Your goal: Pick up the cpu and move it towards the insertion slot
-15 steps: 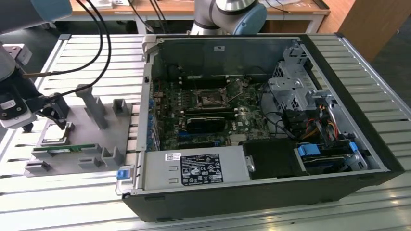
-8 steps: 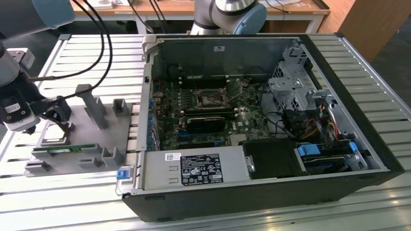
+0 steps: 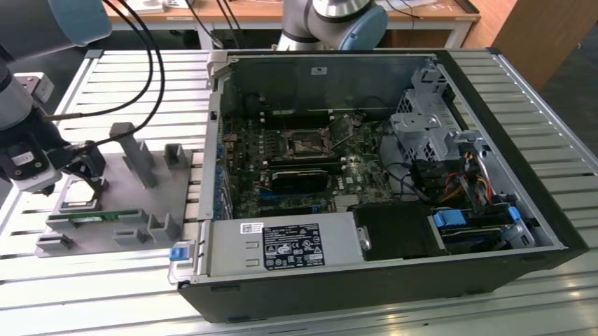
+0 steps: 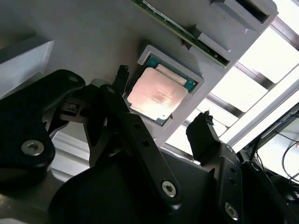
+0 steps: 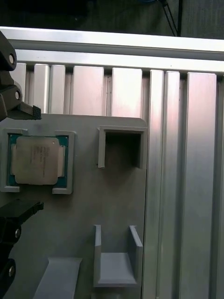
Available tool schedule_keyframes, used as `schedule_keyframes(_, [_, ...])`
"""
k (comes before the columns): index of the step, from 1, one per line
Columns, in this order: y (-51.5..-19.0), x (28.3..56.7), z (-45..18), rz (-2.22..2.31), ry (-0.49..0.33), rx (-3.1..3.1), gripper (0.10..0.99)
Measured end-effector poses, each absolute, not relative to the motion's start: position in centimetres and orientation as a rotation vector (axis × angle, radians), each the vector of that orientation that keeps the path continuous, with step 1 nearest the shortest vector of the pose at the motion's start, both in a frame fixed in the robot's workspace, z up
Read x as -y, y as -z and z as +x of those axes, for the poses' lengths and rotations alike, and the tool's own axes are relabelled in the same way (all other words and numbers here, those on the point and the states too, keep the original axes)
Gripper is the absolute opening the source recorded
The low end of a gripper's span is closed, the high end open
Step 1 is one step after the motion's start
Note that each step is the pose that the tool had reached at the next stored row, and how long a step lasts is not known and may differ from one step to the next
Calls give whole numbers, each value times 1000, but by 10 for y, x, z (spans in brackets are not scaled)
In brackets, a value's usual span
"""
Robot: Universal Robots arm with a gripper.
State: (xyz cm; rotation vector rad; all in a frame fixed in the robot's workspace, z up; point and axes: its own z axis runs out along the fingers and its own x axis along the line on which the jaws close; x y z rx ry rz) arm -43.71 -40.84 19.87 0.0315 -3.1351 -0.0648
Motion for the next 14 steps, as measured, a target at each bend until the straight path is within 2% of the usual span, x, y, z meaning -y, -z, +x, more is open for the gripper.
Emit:
schedule_keyframes(9, [-190,405,-439,32,66,3135,776])
schedule_keyframes(11, [-189,404,-440,32,66,3135,761])
schedule_keyframes(12, [-188,404,-440,32,67,3135,694])
schedule_keyframes(14, [-187,404,-440,32,67,3135,694])
